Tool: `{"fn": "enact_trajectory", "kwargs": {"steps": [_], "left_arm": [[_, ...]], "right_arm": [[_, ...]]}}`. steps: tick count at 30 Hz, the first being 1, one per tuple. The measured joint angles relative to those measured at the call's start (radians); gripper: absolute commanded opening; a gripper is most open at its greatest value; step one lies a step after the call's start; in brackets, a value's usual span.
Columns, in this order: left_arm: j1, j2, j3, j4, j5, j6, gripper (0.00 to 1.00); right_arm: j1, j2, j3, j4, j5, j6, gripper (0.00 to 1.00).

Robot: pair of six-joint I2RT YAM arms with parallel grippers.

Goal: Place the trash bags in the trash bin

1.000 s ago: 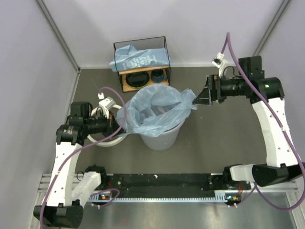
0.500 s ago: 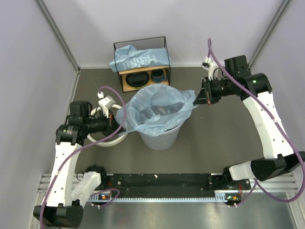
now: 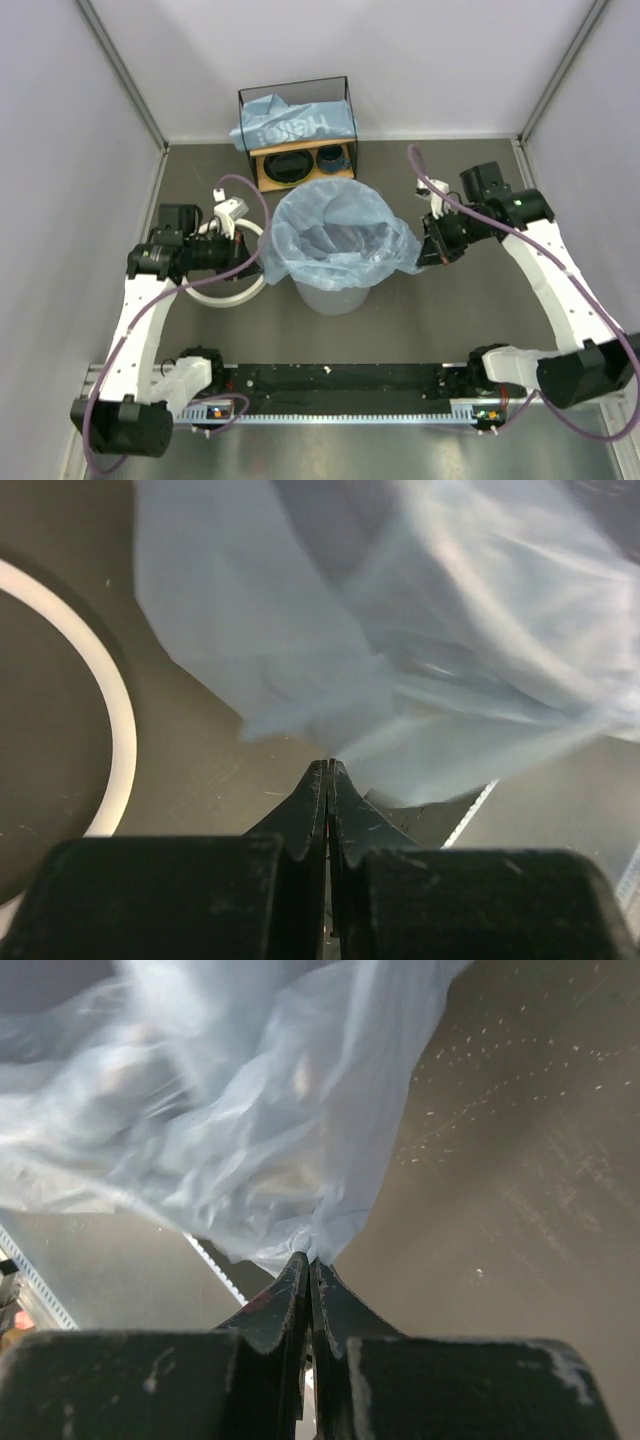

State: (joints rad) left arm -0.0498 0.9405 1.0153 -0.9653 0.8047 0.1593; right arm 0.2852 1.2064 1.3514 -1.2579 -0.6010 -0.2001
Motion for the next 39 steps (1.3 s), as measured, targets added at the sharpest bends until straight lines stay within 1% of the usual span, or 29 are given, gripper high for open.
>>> {"fn": "enact_trajectory", "kwargs": {"steps": [6, 10, 11, 12, 13, 14, 15, 18, 20, 22, 23, 25, 28, 31, 34, 36, 38, 39], "left_arm": [[-0.002, 0.167, -0.011, 0.013, -0.043, -0.031, 0.00], [-0.002, 0.258, -0.011, 0.018, -0.078, -0.029, 0.00], [-0.002, 0.273, -0.011, 0.017, -0.086, -0.026, 0.07], [0.000, 0.281, -0.011, 0.015, -0.082, -0.020, 0.18], [0.009, 0.288, -0.008, 0.004, -0.049, -0.001, 0.32], [0.023, 0.288, -0.003, -0.010, -0.019, 0.017, 0.42], [0.045, 0.283, 0.005, -0.026, 0.027, 0.034, 0.56], [0.161, 0.231, 0.051, -0.056, 0.161, 0.073, 0.63], [0.220, 0.180, 0.090, -0.072, 0.230, 0.094, 0.65], [0.239, 0.138, 0.119, -0.092, 0.283, 0.108, 0.68], [0.251, 0.121, 0.124, -0.098, 0.310, 0.102, 0.71], [0.295, 0.108, 0.116, -0.105, 0.374, 0.061, 0.84], [0.383, 0.122, 0.083, -0.084, 0.482, -0.029, 0.87], [0.389, 0.156, 0.047, -0.068, 0.542, -0.077, 0.88], [0.375, 0.135, 0.002, -0.050, 0.570, -0.107, 0.88], [0.344, 0.107, -0.037, -0.012, 0.573, -0.158, 0.86], [0.309, 0.073, -0.093, 0.081, 0.571, -0.244, 0.82], [0.290, 0.055, -0.126, 0.144, 0.564, -0.311, 0.74]], "right_arm": [[-0.014, 0.131, -0.087, 0.097, 0.003, 0.010, 0.00], [-0.026, 0.169, -0.125, 0.156, -0.004, 0.017, 0.00], [-0.026, 0.170, -0.134, 0.161, -0.007, 0.018, 0.00], [-0.026, 0.171, -0.139, 0.163, -0.013, 0.020, 0.00], [-0.026, 0.171, -0.140, 0.166, -0.023, 0.021, 0.00], [-0.026, 0.171, -0.140, 0.172, -0.037, 0.025, 0.00], [-0.026, 0.169, -0.140, 0.175, -0.048, 0.028, 0.00], [-0.026, 0.156, -0.140, 0.182, -0.093, 0.041, 0.00], [-0.026, 0.138, -0.140, 0.185, -0.115, 0.046, 0.00], [-0.026, 0.113, -0.140, 0.188, -0.139, 0.049, 0.00], [-0.026, 0.098, -0.140, 0.190, -0.152, 0.052, 0.00], [-0.026, 0.067, -0.145, 0.196, -0.178, 0.055, 0.00], [-0.025, 0.021, -0.161, 0.198, -0.208, 0.055, 0.00], [-0.017, -0.005, -0.175, 0.198, -0.224, 0.057, 0.00], [-0.006, -0.010, -0.193, 0.201, -0.235, 0.062, 0.00], [-0.002, -0.010, -0.203, 0.199, -0.237, 0.063, 0.00], [0.002, -0.010, -0.209, 0.201, -0.239, 0.064, 0.00], [0.003, -0.010, -0.212, 0.202, -0.240, 0.065, 0.00]]}}
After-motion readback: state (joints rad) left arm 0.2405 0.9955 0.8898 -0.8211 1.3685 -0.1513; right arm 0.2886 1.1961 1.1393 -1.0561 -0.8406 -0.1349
